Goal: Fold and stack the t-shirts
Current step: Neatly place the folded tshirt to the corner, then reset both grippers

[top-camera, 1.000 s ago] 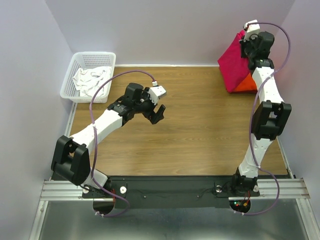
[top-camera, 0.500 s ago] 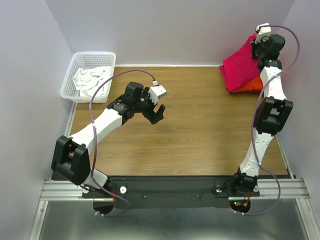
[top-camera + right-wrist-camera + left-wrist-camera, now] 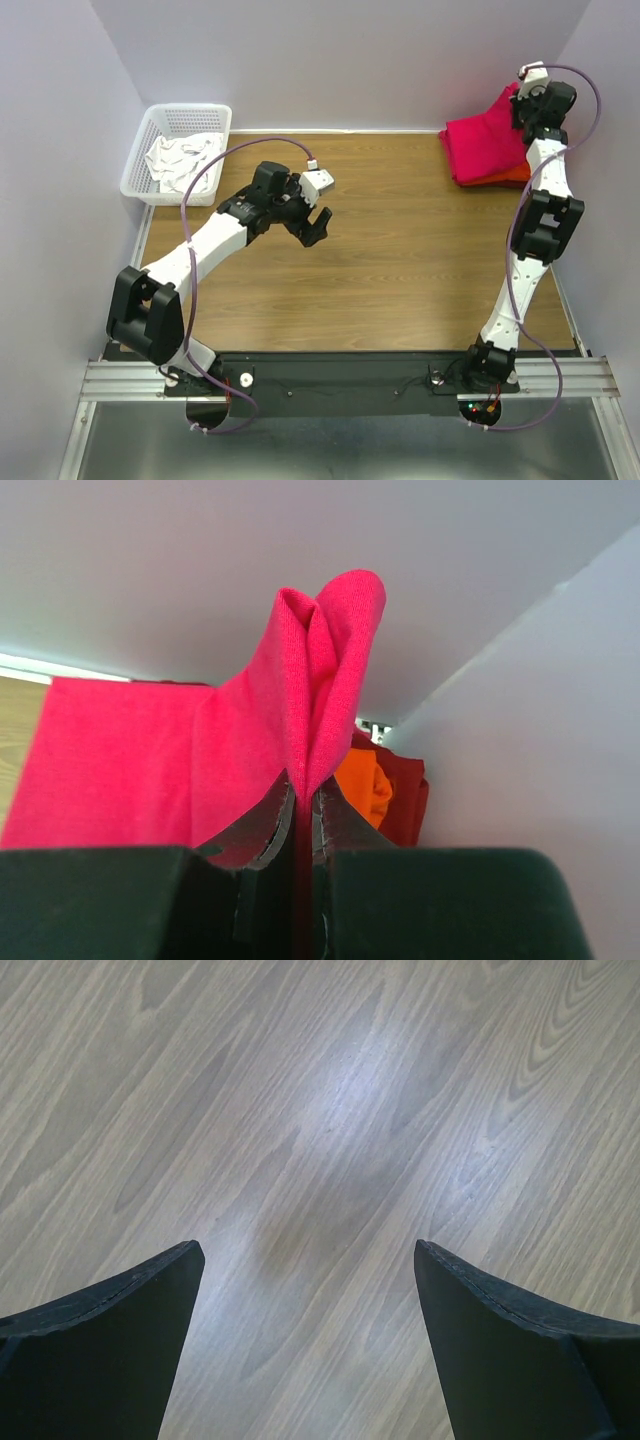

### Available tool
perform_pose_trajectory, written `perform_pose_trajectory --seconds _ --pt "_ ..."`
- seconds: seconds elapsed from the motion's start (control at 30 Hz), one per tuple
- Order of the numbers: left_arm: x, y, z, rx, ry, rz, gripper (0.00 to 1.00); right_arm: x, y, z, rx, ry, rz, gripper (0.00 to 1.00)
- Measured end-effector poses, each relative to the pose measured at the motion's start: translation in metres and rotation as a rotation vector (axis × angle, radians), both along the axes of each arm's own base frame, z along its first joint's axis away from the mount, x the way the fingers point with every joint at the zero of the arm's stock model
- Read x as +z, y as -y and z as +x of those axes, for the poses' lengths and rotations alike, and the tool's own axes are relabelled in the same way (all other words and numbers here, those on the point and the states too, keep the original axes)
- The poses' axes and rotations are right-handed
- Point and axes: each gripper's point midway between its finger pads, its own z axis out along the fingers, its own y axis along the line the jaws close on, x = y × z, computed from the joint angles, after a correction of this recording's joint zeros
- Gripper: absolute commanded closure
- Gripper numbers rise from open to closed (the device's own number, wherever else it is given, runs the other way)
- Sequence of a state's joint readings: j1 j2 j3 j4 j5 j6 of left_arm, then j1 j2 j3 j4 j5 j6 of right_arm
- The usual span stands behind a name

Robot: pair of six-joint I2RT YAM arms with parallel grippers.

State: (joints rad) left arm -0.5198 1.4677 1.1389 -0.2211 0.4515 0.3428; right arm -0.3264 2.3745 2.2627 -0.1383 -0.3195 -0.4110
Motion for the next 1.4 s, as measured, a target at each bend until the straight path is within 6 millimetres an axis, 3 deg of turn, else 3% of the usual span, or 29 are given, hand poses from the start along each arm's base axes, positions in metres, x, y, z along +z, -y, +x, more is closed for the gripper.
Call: perform_pose_trajectory --seconds 0.03,0.07,0.1,0.13,0.27,0.5,0.63,0.73,0.83,0.93,1.03,1.1,1.2,1.3,1.33,1.4 --pt "-0.001 0.0 0.0 0.001 -0.003 0.003 0.01 -0.004 0.003 0.002 0.0 -0.002 -0.004 0.93" --pt "-0.002 0.0 0.001 0.004 -0.007 0.007 0.01 -0.006 0.007 0.003 -0.003 -0.002 -0.009 0.77" --pt "-0.003 -0.001 0.001 0.007 -0.011 0.012 0.01 -0.01 0.01 0.004 -0.005 -0.005 -0.014 0.67" --pt "-0.004 -0.001 0.001 0.008 -0.012 0.014 0.01 -0.014 0.013 0.005 -0.01 -0.01 -0.02 0.49" --pt "-0.004 -0.007 0.005 0.023 -0.021 0.016 0.01 -0.021 0.026 0.007 -0.043 -0.01 -0.041 0.27" --pt "0.009 -0.02 0.018 0.066 -0.016 -0.008 0.01 -0.013 0.034 0.008 -0.069 0.015 -0.051 0.18" --pt "0.013 -0.028 0.022 0.102 -0.024 -0.024 0.01 -0.008 0.028 0.006 -0.055 0.024 -0.019 0.0" --pt "0.024 -0.038 0.025 0.147 -0.027 -0.056 0.01 -0.001 0.015 -0.004 -0.023 0.014 0.02 0.0" --pt "0.044 -0.05 0.03 0.212 -0.006 -0.096 0.01 0.02 -0.006 -0.025 0.014 0.01 0.051 0.0" --pt "0.08 -0.062 0.041 0.303 0.039 -0.143 0.01 0.051 -0.039 -0.057 0.078 0.008 0.09 0.0" --pt "0.117 -0.069 0.051 0.343 0.091 -0.161 0.01 0.086 -0.075 -0.094 0.161 0.019 0.133 0.0" --pt "0.132 -0.077 0.054 0.361 0.118 -0.17 0.01 0.107 -0.105 -0.134 0.222 0.002 0.166 0.0" --pt "0.123 -0.089 0.049 0.377 0.089 -0.137 0.01 0.117 -0.129 -0.182 0.266 -0.022 0.189 0.0" --pt "0.09 -0.102 0.041 0.397 0.025 -0.078 0.01 0.11 -0.149 -0.235 0.288 -0.062 0.211 0.0" --pt "0.076 -0.106 0.036 0.405 -0.005 -0.054 0.01 0.095 -0.157 -0.259 0.293 -0.1 0.229 0.0" --pt "0.043 -0.113 0.018 0.408 -0.076 0.003 0.01 0.07 -0.167 -0.287 0.295 -0.157 0.258 0.0"
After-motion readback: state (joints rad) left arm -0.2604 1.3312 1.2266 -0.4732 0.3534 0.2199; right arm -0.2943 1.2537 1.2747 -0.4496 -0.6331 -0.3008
